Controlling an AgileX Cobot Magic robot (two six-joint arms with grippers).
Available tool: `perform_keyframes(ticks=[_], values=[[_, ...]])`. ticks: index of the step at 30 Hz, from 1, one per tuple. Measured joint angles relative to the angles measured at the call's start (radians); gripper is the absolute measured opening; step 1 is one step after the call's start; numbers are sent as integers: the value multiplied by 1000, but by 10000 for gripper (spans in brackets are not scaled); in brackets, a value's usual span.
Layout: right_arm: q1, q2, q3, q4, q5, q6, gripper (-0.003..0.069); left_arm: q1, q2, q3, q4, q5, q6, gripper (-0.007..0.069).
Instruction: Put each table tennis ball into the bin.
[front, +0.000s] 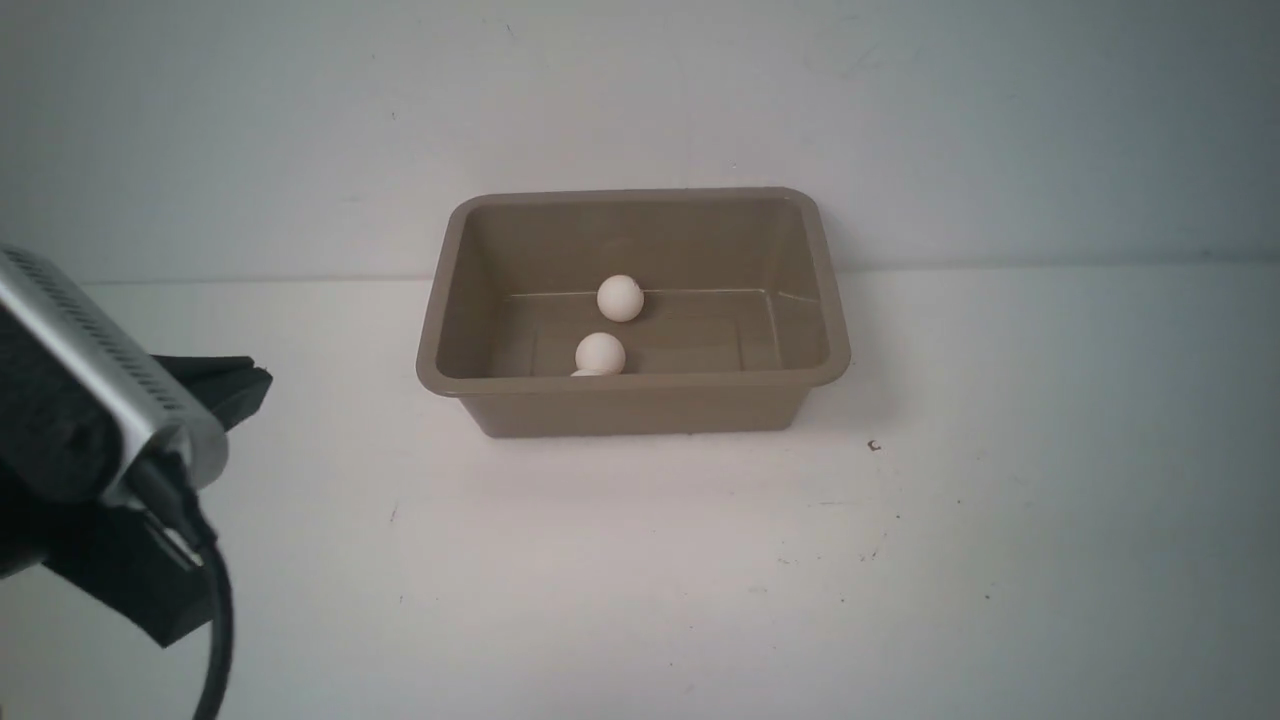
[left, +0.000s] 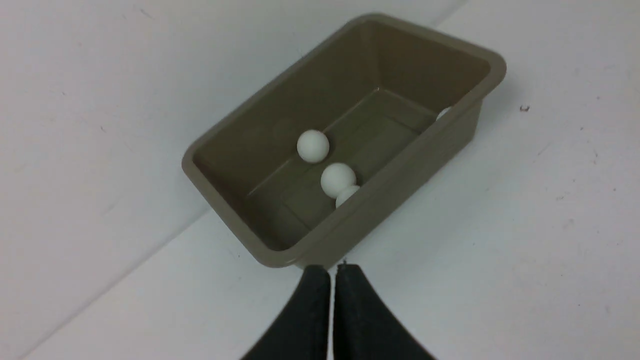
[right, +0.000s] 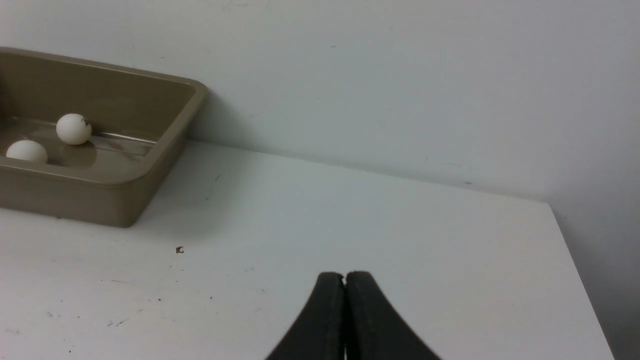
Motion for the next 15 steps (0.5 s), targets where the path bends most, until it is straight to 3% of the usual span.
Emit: perform_keyframes(ticks=[15], values=[[-1,0,0,-4,0,2,-16,7,-80,17,15,40,-13,-4]])
